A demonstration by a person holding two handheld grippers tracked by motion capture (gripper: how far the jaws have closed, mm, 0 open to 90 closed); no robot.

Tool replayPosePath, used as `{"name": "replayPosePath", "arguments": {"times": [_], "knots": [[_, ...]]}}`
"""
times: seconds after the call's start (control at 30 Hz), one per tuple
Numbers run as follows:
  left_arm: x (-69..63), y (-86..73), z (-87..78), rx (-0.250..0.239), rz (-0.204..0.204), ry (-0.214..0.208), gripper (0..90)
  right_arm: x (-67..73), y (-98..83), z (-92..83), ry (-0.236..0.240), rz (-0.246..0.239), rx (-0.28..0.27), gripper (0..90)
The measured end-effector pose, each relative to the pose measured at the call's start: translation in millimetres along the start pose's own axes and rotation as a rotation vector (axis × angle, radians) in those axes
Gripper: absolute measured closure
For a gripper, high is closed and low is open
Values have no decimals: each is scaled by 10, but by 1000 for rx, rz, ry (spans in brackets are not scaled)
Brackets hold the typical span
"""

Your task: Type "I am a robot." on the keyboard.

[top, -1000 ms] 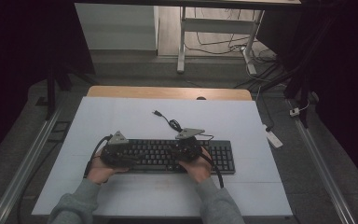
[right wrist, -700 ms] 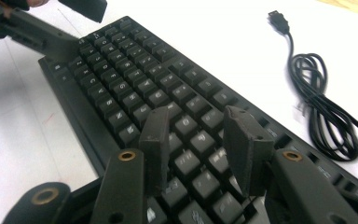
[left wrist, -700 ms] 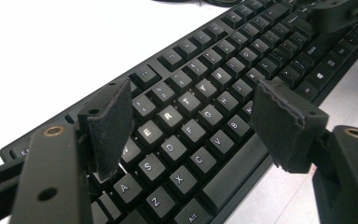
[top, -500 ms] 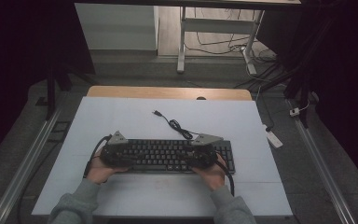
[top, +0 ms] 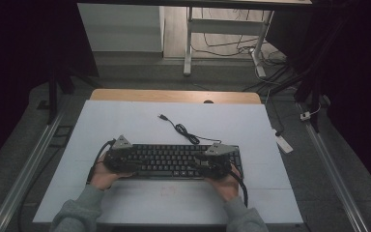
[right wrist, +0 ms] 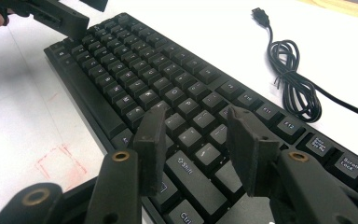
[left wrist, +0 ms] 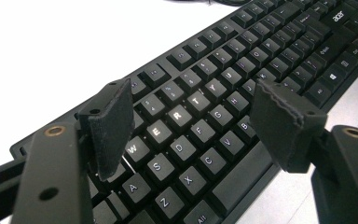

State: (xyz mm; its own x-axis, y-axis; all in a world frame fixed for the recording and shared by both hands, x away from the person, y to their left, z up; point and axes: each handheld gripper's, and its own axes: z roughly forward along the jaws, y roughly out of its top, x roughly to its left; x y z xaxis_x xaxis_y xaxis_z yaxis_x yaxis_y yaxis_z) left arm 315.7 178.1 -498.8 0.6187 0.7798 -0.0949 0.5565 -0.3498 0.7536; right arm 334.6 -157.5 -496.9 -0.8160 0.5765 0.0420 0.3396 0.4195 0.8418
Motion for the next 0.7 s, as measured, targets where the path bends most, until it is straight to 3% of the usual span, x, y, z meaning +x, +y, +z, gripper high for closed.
{"name": "replayPosePath", "arguments": {"times": [0.27,0.7], "knots": [[9,7,12,-10,-9,17,363,9,-12,12,-9,-13,11,573],[-6,33,101,-11,4,1,690,8,-24,4,-10,-11,15,571]]}}
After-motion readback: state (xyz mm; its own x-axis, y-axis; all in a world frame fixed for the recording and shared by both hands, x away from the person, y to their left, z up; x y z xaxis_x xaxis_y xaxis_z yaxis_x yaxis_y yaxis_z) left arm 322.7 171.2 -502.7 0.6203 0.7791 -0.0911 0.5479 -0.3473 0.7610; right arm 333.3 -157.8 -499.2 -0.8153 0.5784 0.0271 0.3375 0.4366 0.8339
